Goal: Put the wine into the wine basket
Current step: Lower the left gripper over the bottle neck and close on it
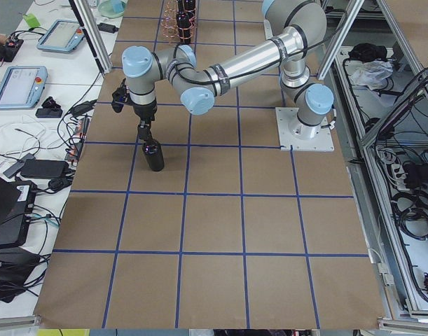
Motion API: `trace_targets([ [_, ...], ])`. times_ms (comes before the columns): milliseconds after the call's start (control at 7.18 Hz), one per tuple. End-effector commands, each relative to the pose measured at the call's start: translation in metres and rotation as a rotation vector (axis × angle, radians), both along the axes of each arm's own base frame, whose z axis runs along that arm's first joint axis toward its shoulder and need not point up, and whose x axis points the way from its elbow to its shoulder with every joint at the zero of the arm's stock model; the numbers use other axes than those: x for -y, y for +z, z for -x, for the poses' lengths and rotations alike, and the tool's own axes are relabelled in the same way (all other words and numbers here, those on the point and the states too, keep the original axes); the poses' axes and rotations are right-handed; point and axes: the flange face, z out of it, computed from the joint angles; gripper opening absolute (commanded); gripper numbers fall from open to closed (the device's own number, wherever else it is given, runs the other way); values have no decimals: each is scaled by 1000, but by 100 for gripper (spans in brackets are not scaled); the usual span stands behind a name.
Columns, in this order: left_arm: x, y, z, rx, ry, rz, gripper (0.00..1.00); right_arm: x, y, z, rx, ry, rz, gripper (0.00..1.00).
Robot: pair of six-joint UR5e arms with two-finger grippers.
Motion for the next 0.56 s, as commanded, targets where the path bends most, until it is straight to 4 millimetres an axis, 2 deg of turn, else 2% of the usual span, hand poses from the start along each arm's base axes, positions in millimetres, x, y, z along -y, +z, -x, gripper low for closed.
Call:
trace_targets([
  [0,1,-12,-2,-3,0,-21,83,0,0,0,0,0,0,100],
  [418,7,-27,-5,-12,4,-33,78,0,0,0,0,0,-1,100],
])
